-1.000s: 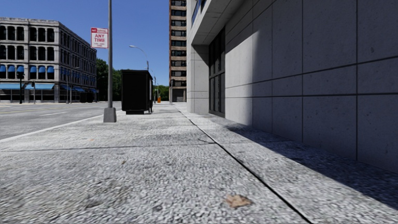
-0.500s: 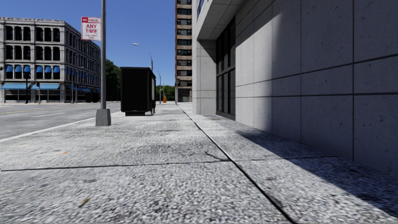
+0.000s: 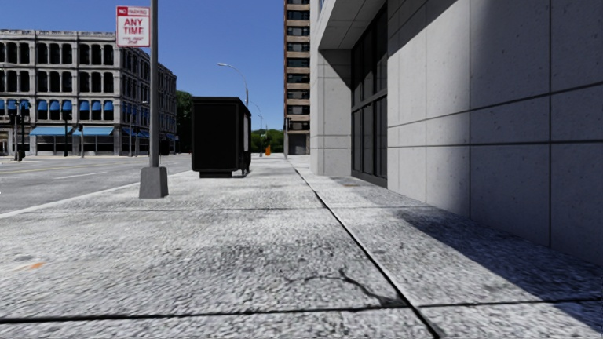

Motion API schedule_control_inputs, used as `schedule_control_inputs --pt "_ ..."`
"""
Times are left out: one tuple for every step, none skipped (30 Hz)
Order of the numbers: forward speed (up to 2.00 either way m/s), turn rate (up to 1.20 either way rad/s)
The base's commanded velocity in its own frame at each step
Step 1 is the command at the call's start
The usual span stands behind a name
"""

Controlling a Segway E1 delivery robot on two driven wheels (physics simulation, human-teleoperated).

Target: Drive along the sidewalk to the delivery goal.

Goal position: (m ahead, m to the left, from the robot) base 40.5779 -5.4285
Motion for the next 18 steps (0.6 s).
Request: schedule_control_inputs --pt "2.0 0.33" --pt "2.0 0.33" --pt "2.0 0.33" --pt "2.0 0.33" --pt "2.0 0.33" --pt "2.0 0.3" --pt "2.0 0.3" --pt "2.0 0.14" --pt "2.0 0.0" --pt "2.0 0.0" --pt "2.0 0.0" --pt "2.0 0.0" --pt "2.0 0.0" --pt "2.0 0.0" --pt "2.0 0.0" --pt "2.0 0.0" --pt "2.0 0.0" --pt "2.0 0.0"
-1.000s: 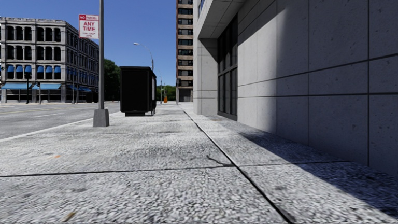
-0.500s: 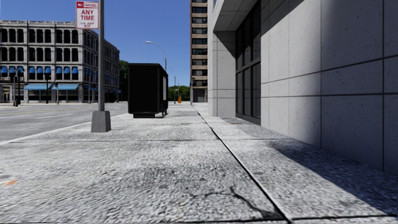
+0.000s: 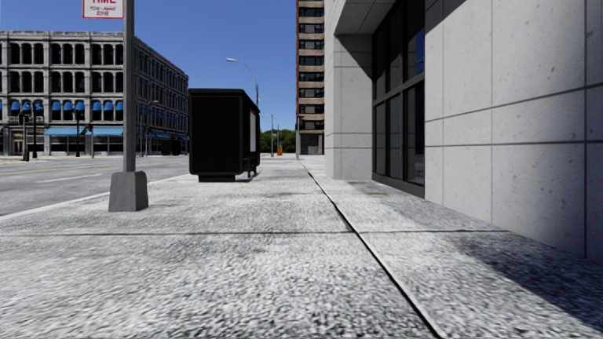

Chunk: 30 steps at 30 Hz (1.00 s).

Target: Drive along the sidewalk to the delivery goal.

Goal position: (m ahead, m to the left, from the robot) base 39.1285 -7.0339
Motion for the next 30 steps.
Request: schedule_control_inputs --pt "2.0 0.0" --pt "2.0 0.0" --pt "2.0 0.0" --pt "2.0 0.0" --pt "2.0 0.0" --pt "2.0 0.0" --pt "2.0 0.0" --pt "2.0 0.0" --pt "2.0 0.0" --pt "2.0 0.0" --pt "2.0 0.0" --pt "2.0 0.0" --pt "2.0 0.0" --pt "2.0 0.0" --pt "2.0 0.0" --pt "2.0 0.0" --pt "2.0 0.0" --pt "2.0 0.0" --pt "2.0 0.0" --pt "2.0 0.0" --pt "2.0 0.0" --pt "2.0 0.0" --pt "2.0 0.0" --pt "2.0 0.0" --pt "2.0 0.0" --pt "2.0 0.0" --pt "2.0 0.0" --pt "2.0 0.0" --pt "2.0 0.0" --pt "2.0 0.0"
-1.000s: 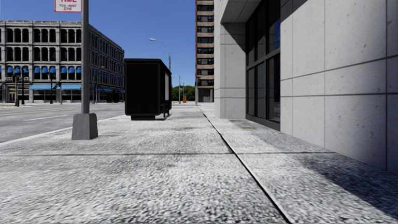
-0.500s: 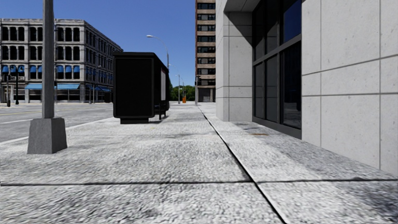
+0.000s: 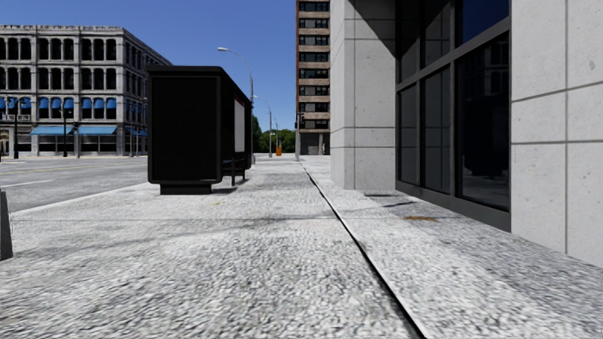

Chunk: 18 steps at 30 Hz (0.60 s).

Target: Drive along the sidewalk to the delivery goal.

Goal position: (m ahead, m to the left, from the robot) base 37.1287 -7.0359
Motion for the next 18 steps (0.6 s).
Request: schedule_control_inputs --pt "2.0 0.0" --pt "2.0 0.0" --pt "2.0 0.0" --pt "2.0 0.0" --pt "2.0 0.0" --pt "2.0 0.0" --pt "2.0 0.0" --pt "2.0 0.0" --pt "2.0 0.0" --pt "2.0 0.0" --pt "2.0 0.0" --pt "2.0 0.0" --pt "2.0 0.0" --pt "2.0 0.0" --pt "2.0 0.0" --pt "2.0 0.0" --pt "2.0 0.0" --pt "2.0 0.0"
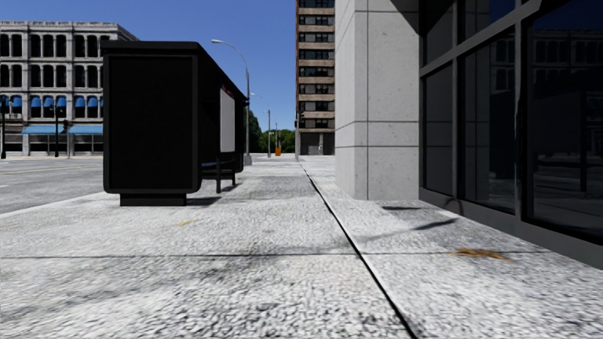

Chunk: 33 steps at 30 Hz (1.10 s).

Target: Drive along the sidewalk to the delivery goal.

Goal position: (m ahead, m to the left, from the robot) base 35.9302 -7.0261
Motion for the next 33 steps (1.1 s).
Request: schedule_control_inputs --pt "2.0 0.0" --pt "2.0 0.0" --pt "2.0 0.0" --pt "2.0 0.0" --pt "2.0 0.0" --pt "2.0 0.0" --pt "2.0 0.0" --pt "2.0 0.0" --pt "2.0 0.0" --pt "2.0 0.0" --pt "2.0 0.0" --pt "2.0 0.0" --pt "2.0 0.0" --pt "2.0 0.0" --pt "2.0 0.0" --pt "2.0 0.0" --pt "2.0 0.0" --pt "2.0 0.0" --pt "2.0 0.0" --pt "2.0 0.0" --pt "2.0 0.0" --pt "2.0 0.0" --pt "2.0 0.0" --pt "2.0 0.0" --pt "2.0 0.0" --pt "2.0 0.0" --pt "2.0 0.0" --pt "2.0 0.0" --pt "2.0 0.0" --pt "2.0 0.0" --pt "2.0 0.0" --pt "2.0 0.0" --pt "2.0 0.0"
